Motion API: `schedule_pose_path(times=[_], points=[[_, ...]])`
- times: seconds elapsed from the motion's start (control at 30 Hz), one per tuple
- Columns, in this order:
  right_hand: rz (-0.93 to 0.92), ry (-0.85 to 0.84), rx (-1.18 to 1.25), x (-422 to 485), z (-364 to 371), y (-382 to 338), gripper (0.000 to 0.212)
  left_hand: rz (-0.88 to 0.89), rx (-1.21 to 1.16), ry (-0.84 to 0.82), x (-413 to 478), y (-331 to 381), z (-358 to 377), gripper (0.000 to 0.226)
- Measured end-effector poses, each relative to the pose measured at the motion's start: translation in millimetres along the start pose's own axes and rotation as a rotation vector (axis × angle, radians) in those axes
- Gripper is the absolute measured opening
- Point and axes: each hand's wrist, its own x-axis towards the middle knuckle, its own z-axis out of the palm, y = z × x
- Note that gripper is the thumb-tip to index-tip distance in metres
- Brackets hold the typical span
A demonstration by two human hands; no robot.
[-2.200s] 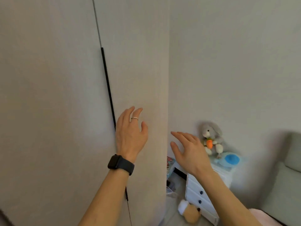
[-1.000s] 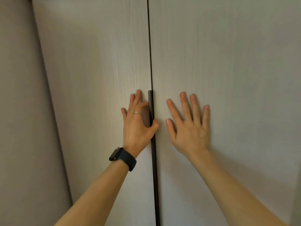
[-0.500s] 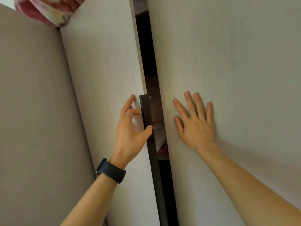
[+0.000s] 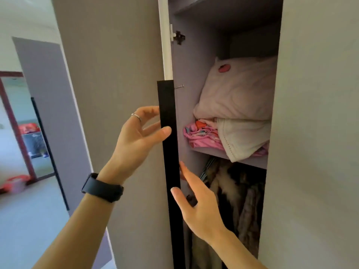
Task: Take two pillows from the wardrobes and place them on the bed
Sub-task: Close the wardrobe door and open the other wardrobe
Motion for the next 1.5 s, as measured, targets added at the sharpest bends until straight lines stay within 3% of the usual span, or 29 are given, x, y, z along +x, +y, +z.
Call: schedule_pose_path(times=[0.13, 0.27, 0.5, 0.67, 0.9, 1.03, 1.13, 1.27, 1.4, 1.5], points=[[-0.083, -0.057, -0.195, 11, 47, -2, 0.077, -0.007, 0.225, 0.205, -18, 1, -34, 0.05], [-0.164, -0.052, -0.22, 26, 92, -4, 0.083, 0.052, 0.468, 0.372, -31, -2, -59, 0.049], [-0.162, 0.039, -0.194, 43, 163, -10, 0.084, 0.055, 0.757, 0.298, -39, -23, -103, 0.068], [-0.128, -0.011, -0.214, 55, 194, -10, 0.081, -0.027, 0.778, 0.345, -32, -40, -128, 0.079], [-0.146, -0.023, -0.195, 59, 194, -9, 0.081, -0.034, 0.763, 0.402, -35, -51, -127, 0.07], [-0.219, -0.11, -0.171, 53, 154, 1, 0.061, 0.102, 0.969, 0.442, -52, -48, -104, 0.048], [-0.268, -0.102, -0.27, 41, 98, 18, 0.05, 0.203, 0.957, 0.31, -61, -50, -70, 0.036], [-0.255, 0.009, -0.451, 24, 3, 40, 0.04, 0.099, 0.778, 0.074, -54, -70, -14, 0.035], [-0.246, 0.185, -0.796, 15, -97, 48, 0.035, 0.025, 0.679, -0.226, -34, -98, 62, 0.037], [-0.225, 0.306, -1.03, 14, -166, 49, 0.035, 0.006, 0.511, -0.349, -19, -111, 132, 0.046]])
